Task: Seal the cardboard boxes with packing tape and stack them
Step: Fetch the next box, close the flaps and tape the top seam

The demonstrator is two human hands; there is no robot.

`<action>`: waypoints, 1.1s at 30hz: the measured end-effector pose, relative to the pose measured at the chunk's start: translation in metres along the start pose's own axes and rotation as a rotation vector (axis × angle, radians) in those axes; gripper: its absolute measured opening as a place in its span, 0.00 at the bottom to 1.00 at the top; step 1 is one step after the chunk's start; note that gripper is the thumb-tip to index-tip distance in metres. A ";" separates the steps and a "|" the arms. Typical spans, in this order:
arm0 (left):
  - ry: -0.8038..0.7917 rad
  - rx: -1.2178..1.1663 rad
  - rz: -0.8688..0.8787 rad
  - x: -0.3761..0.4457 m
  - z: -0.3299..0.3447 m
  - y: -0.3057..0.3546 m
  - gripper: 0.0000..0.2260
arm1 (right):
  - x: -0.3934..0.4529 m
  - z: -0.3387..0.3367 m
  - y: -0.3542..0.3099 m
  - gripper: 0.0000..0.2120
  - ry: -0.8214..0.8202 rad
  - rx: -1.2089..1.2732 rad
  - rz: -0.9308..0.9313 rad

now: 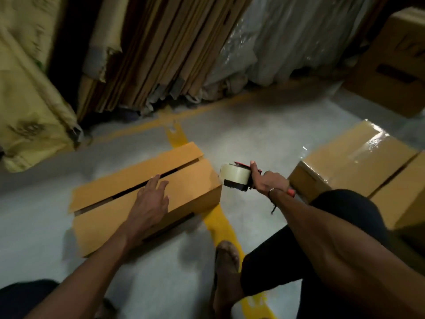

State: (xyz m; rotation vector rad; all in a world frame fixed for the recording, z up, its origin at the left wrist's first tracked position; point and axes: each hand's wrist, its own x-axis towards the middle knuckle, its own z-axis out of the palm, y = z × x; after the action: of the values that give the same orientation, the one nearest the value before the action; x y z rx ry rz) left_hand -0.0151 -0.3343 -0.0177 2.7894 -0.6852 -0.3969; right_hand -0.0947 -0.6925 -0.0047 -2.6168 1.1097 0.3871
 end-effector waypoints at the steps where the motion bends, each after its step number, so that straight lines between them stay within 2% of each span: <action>1: 0.014 -0.012 -0.012 -0.010 -0.013 0.003 0.22 | -0.005 -0.018 -0.004 0.47 0.010 0.026 -0.039; 6: 0.180 -0.311 -0.106 -0.070 -0.055 0.014 0.15 | -0.042 -0.082 -0.042 0.53 -0.104 0.281 -0.272; 10: 0.193 -0.573 -0.250 -0.116 -0.068 0.010 0.06 | -0.096 -0.099 -0.080 0.55 -0.310 0.589 -0.427; 12: 0.150 -0.744 -0.324 -0.131 -0.080 0.008 0.08 | -0.120 -0.101 -0.098 0.57 -0.407 0.639 -0.514; 14: 0.129 -1.009 -0.412 -0.145 -0.090 0.008 0.12 | -0.144 -0.097 -0.115 0.55 -0.518 0.679 -0.598; 18: 0.178 -1.546 -0.526 -0.160 -0.097 0.005 0.20 | -0.170 -0.071 -0.142 0.51 -0.642 0.761 -0.637; 20: 0.177 -1.717 -0.538 -0.162 -0.099 0.003 0.19 | -0.175 -0.053 -0.155 0.49 -0.670 0.764 -0.652; 24: 0.169 -1.984 -0.515 -0.158 -0.098 0.000 0.18 | -0.179 -0.027 -0.176 0.43 -0.731 0.750 -0.693; 26: 0.187 -2.124 -0.518 -0.155 -0.097 -0.007 0.16 | -0.175 -0.020 -0.183 0.46 -0.734 0.734 -0.727; 29: 0.172 -2.206 -0.567 -0.153 -0.097 -0.017 0.15 | -0.170 -0.017 -0.191 0.49 -0.745 0.719 -0.743; 33: 0.217 -2.358 -0.619 -0.150 -0.091 -0.028 0.15 | -0.166 -0.017 -0.198 0.48 -0.805 0.751 -0.692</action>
State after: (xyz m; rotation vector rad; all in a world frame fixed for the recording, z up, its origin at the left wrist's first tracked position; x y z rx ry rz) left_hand -0.1024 -0.2225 0.0893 0.5863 0.5815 -0.4307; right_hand -0.0594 -0.4574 0.0966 -1.7193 0.0224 0.6169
